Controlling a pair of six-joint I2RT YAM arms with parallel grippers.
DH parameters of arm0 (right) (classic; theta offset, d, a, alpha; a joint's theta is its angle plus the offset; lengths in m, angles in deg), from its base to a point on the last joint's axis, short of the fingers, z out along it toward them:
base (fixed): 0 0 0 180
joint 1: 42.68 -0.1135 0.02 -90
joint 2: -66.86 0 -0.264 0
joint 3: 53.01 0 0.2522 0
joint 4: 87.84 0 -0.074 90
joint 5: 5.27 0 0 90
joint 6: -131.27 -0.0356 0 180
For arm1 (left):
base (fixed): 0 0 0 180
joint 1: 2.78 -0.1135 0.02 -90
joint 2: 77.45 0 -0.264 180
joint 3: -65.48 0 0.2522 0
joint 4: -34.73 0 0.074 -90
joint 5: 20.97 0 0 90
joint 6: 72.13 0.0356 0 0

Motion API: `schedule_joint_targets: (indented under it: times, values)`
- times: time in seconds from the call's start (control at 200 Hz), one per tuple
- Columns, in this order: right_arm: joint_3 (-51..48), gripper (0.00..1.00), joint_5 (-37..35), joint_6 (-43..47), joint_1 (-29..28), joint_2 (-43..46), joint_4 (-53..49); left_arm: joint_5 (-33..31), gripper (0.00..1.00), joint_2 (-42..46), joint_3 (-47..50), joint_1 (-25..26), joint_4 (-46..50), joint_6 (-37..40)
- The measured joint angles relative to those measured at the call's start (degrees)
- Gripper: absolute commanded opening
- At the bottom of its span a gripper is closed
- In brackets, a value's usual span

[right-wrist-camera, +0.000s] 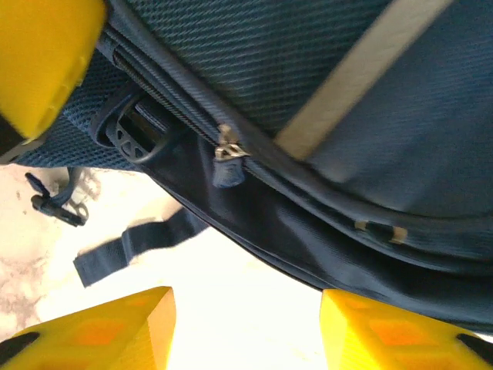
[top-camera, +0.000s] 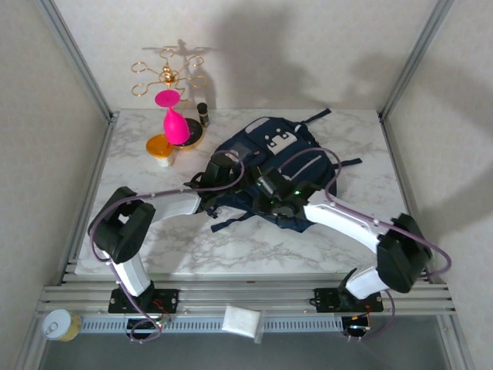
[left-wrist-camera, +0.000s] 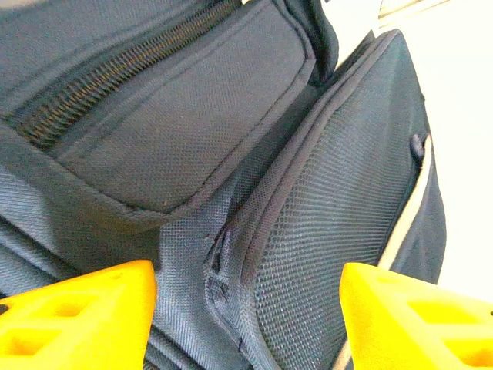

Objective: Pack the student bag
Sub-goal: Zip the student bag at the center of the table.

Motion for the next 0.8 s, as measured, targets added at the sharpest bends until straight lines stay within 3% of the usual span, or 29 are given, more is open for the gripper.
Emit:
schedule_joint_targets:
  times: [0.365,0.801]
  values:
    - [8.0,0.43,-10.0,-9.8,-2.1,-15.0,2.9,-0.5,0.67,6.4,5.4,-5.5,1.0,0.3]
    - [11.1,0.32,-18.2,-12.7,-2.2,-19.3,-0.9,-0.4,0.68,6.7,6.2,-6.3,2.1,1.4]
